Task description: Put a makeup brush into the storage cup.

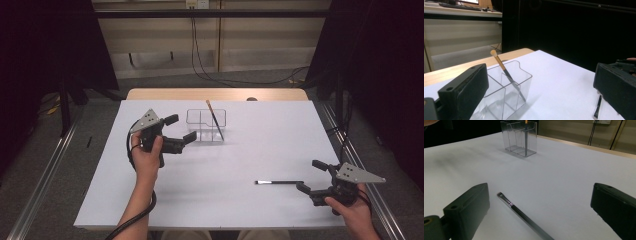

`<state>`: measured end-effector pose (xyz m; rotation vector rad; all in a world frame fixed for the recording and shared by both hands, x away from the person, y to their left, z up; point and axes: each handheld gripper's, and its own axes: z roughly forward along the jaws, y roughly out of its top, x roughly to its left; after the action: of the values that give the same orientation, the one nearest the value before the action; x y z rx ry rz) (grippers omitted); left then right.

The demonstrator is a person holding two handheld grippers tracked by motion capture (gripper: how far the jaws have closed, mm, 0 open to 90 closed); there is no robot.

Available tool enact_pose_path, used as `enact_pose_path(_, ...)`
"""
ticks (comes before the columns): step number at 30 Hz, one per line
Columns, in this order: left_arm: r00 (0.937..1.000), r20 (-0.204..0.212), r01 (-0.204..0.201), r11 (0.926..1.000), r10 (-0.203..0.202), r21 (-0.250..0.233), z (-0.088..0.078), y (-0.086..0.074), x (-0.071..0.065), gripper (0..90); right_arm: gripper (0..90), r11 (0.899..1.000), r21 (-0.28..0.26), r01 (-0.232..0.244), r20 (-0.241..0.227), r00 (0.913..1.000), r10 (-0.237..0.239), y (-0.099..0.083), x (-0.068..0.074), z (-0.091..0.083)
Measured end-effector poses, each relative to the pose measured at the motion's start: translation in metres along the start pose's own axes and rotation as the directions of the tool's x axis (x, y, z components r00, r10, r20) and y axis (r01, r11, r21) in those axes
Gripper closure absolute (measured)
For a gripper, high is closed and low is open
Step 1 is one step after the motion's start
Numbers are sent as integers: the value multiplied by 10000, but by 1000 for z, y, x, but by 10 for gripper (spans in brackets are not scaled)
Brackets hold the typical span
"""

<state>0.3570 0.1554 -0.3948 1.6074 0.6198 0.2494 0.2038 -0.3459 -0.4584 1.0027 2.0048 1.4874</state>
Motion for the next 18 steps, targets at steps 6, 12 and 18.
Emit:
enact_pose_path(6,9998,-157,-149,9999,149,11,-10,-1,2,0,17,10000,1,-3,-34,10000,3,0,0,1)
enact_pose_path(12,9994,-265,-206,9998,208,61,-20,-5,5,0,17,10000,3,28,-64,10000,-28,1,1,3)
enact_pose_path(18,9991,-268,-315,9994,318,113,-29,-8,7,0,17,10000,24,35,-85,10000,-34,1,1,3)
